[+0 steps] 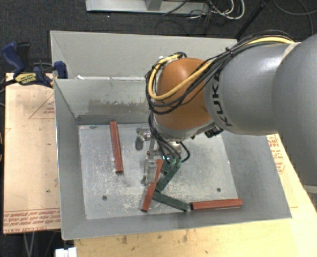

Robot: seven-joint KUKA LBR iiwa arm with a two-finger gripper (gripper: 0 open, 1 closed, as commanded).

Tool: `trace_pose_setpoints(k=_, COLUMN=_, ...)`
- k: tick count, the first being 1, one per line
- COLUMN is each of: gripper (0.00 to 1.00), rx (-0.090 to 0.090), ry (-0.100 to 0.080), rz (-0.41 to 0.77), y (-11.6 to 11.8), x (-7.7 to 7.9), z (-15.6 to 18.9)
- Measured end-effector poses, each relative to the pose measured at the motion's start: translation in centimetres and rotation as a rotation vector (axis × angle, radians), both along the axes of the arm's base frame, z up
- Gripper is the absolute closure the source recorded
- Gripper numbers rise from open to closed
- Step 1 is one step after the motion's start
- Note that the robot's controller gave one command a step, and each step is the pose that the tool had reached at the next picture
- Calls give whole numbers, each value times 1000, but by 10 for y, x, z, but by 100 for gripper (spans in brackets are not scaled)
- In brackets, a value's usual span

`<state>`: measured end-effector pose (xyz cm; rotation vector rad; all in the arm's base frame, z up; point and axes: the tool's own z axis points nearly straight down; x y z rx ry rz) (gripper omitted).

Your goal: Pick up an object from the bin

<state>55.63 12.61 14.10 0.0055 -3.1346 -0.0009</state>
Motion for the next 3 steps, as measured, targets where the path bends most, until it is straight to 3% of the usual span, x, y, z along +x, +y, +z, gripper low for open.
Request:
trace_pose_setpoints(k=1, gripper=0, rx=1, ry=-7, rz=-3, y=0, x=2, z=4)
trace_pose_setpoints(k=2, gripper=0, rx=3, ry=-10, rz=-106, y=-14, x=5, z=-7)
trace_pose_setpoints(k=3, gripper=0, rx=0, ry=-7, rz=-198, y=-47, x=21, z=-14)
